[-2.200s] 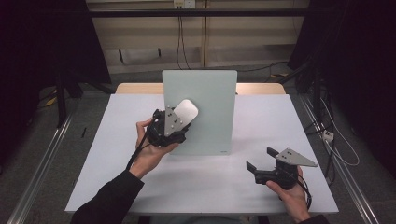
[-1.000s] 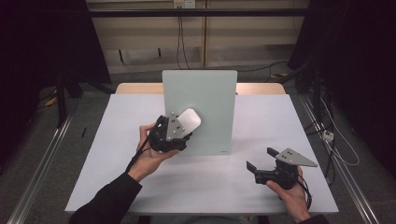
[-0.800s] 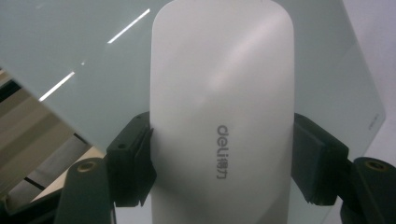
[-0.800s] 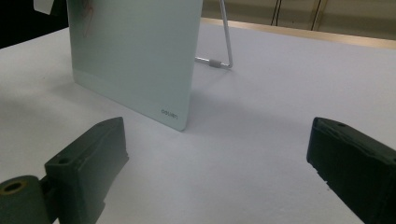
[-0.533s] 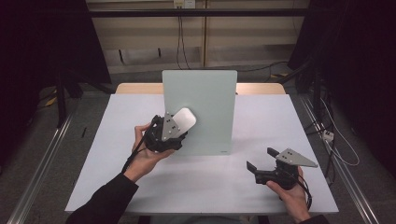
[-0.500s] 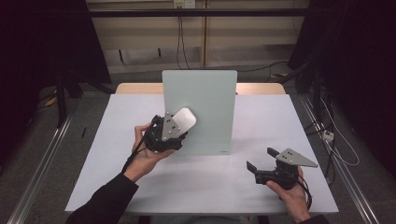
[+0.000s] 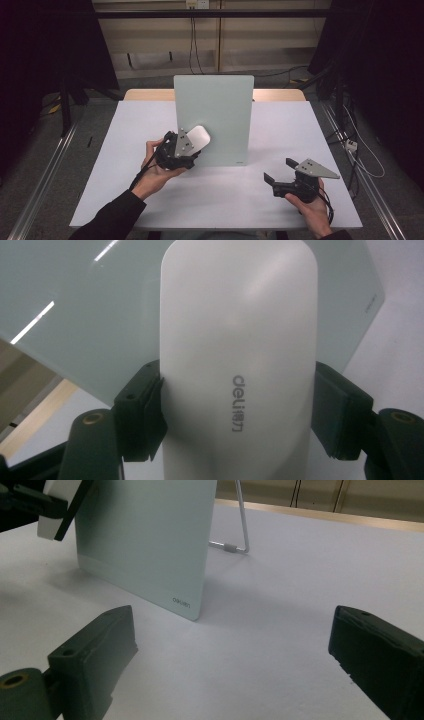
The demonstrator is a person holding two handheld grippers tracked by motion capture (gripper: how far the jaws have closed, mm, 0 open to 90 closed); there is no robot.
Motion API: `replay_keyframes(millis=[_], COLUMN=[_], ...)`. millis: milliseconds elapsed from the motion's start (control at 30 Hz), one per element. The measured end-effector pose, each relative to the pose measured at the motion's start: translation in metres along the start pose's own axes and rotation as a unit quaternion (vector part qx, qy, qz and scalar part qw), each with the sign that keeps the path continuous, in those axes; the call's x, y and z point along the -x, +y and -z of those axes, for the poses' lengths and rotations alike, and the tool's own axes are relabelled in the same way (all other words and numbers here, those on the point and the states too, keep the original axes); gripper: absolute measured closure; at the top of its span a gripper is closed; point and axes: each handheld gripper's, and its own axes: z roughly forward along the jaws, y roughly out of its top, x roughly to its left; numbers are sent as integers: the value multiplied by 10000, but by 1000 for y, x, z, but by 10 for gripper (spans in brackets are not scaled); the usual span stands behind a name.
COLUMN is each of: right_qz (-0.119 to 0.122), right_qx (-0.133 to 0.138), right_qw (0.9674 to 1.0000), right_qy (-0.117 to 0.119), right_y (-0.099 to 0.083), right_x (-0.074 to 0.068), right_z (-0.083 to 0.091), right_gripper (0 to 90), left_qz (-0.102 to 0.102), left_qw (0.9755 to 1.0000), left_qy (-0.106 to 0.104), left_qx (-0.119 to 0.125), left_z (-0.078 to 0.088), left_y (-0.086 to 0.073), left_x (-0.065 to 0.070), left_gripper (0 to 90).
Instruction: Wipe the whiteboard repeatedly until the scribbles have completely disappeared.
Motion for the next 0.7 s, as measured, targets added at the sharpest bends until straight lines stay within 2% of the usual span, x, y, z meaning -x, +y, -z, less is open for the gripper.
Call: replay_keyframes(millis=[167,233,300,467,533,700], right_qz=[11,7,10,1,9,-1], right_qx=[4,7,7,17,30,12], right_qw=[10000,10000,10000,10000,10000,10000], right_qy=[15,13,9,14,5,20], right_y=[0,0,0,0,0,0], right_x=[0,0,0,0,0,0], right_z=[0,0,0,0,0,0], right_gripper=[49,49,49,49,49,49], left_qz=[107,177,46,-128,-256,-297], left_qw=[9997,9994,9994,9999,9996,9990], left_qy=[162,204,270,83,6,-133], left_qx=[171,217,192,17,-134,-308], left_z=[6,7,5,-2,-7,-11], left_y=[13,15,14,4,-6,-16], left_x=[-15,-16,-12,2,15,24], left_gripper=[312,312,312,312,312,312])
